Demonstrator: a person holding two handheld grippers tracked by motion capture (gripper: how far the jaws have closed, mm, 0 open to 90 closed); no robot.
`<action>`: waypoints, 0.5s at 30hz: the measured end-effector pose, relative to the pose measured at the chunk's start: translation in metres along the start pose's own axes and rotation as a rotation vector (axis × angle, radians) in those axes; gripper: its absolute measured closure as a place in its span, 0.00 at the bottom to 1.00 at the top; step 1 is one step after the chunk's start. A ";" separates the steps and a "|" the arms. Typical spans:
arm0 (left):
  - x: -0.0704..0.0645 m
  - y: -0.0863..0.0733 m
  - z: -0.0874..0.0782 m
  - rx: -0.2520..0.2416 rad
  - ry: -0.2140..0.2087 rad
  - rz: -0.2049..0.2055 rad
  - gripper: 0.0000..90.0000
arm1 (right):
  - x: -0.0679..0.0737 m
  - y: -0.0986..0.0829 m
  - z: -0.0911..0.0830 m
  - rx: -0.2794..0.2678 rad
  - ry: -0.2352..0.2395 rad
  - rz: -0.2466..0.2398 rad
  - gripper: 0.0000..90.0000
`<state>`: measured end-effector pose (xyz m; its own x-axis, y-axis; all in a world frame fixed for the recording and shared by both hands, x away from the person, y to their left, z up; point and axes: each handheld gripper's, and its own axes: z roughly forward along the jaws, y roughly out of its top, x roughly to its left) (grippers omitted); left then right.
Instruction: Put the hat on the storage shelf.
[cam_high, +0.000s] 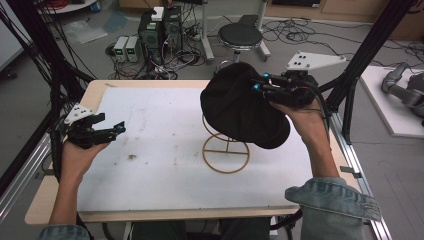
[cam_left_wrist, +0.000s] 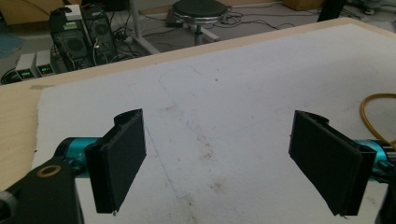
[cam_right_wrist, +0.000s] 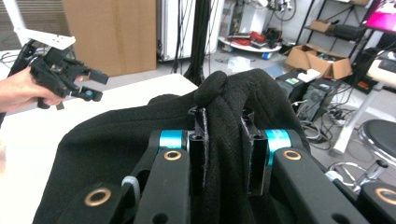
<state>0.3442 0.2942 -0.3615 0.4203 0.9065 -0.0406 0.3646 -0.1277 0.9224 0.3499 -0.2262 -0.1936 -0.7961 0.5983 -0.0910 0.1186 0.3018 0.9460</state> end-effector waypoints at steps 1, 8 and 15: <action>0.000 0.000 0.000 0.000 -0.001 0.000 0.21 | 0.000 -0.001 0.001 0.004 0.002 -0.001 0.86; 0.001 0.000 0.000 0.000 0.001 -0.002 0.21 | 0.002 -0.006 0.010 0.028 0.028 -0.003 0.85; 0.000 0.000 0.000 0.001 0.001 0.000 0.21 | 0.003 -0.009 0.016 0.047 0.043 0.004 0.85</action>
<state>0.3444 0.2943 -0.3618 0.4197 0.9067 -0.0408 0.3655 -0.1277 0.9220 0.3560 -0.2149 -0.2073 -0.8200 0.5677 -0.0733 0.1485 0.3346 0.9306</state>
